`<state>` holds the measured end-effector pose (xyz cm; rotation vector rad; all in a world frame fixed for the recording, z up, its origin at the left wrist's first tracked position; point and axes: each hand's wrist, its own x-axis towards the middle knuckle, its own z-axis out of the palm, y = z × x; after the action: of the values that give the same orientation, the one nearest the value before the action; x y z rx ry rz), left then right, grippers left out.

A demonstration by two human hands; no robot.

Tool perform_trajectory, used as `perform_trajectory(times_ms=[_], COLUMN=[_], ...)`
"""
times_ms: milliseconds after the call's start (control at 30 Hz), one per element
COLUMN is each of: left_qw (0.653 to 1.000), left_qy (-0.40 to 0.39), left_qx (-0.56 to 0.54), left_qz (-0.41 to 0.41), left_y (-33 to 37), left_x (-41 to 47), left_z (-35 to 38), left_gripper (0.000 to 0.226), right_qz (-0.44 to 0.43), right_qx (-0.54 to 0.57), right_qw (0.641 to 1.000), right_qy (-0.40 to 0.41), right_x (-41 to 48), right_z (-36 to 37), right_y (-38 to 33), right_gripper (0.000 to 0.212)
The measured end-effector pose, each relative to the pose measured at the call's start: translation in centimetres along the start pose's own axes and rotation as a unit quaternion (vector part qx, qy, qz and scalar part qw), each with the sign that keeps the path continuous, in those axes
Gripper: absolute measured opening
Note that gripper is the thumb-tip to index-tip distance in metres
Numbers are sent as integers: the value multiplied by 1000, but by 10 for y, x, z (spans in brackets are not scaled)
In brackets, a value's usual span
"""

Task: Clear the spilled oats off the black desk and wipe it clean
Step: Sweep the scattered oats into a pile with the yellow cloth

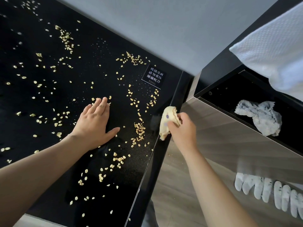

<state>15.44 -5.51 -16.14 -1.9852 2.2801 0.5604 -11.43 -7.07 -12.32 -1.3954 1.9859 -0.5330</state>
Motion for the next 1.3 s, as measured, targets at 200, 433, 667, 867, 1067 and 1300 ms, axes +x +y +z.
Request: perform_trajectory(times_ms=[200,433,667,867,1067,1300], left_qw=[1000,1000,1000,1000,1000,1000], left_qy=[-6,2,1,3,-4,-4], left_qx=[0,-2,-5,-7,-10,-11], left_qz=[-5,-5,-4,-1,-4,-7], left_y=[4,5,6,5,7,5], left_x=[2,3,3,4,3,2], left_z=[-1,-3,-3,-2,-2,-5], left_gripper=[93,93,93,92,93,92], right_qz=[110,-2,32,132,30,-6], right_qx=[159,-150,-84,-41,80,-135], right_qw=[976,986,996,987,995,990], right_qy=[-98,72,29,77,-54,32], right_x=[29,44,39,54,55,60], right_z=[-28,-26,-20,-6,-21,-19], right_y=[-1,-4,-5,-4,-25,-4], right_gripper=[13,16,59,29,17,15])
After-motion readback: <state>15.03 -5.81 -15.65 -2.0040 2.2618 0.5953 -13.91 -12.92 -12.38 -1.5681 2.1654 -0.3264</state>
